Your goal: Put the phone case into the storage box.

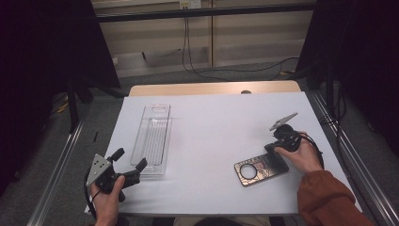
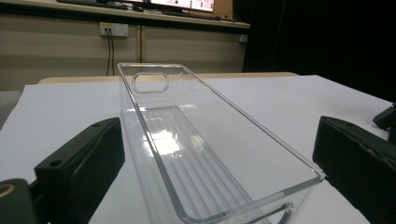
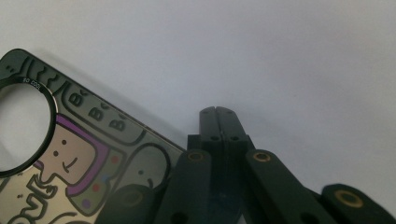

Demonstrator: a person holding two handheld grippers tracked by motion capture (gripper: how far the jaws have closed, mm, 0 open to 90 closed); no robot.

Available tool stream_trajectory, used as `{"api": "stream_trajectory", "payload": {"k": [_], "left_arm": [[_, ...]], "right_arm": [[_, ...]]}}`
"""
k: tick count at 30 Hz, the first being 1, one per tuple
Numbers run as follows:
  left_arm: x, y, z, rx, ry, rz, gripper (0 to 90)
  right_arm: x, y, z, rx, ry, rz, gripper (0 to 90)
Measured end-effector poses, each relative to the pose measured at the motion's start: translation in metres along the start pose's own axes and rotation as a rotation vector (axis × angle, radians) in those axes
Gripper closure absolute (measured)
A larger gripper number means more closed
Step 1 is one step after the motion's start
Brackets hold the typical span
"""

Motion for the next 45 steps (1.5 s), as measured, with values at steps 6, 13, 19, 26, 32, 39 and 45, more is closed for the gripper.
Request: {"api": "stream_trajectory", "payload": {"k": [6, 13, 19, 26, 32, 39, 45], "left_arm": [[0.000, 0.000, 0.000, -0.008, -0.001, 0.001, 2.4], [0.000, 0.000, 0.000, -0.006, -0.003, -0.001, 2.4], [0.000, 0.000, 0.001, -0.010, -0.005, -0.002, 2.4], [0.001, 0.000, 0.002, -0.008, -0.003, -0.003, 2.4], [0.001, -0.001, 0.003, -0.016, -0.007, -0.007, 2.4], [0.001, -0.001, 0.002, -0.007, -0.009, -0.006, 2.4], [0.000, 0.000, 0.001, -0.005, -0.005, -0.004, 2.4]], "right_arm": [[-0.006, 0.003, -0.002, 0.000, 0.006, 0.001, 90.0], [-0.014, 0.007, -0.004, 0.006, 0.002, 0.004, 90.0], [-0.025, 0.012, -0.007, 0.006, 0.002, 0.005, 90.0], [-0.034, 0.016, -0.009, 0.009, 0.013, 0.014, 90.0], [-0.034, 0.019, -0.010, -0.009, 0.012, 0.073, 90.0], [-0.030, 0.028, -0.027, 0.130, 0.044, 0.144, 90.0], [-0.034, 0.034, -0.056, 0.235, 0.112, 0.178, 90.0]]}}
Point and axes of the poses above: each handheld gripper's, and its own axes: y roughly backward along the jaws, x roughly out of its top, z roughly to its right, the point moved 3 cm from there along -y, roughly forward along the jaws, and after that the axes turned 12 degrees about -y, right-handed, at the moved point
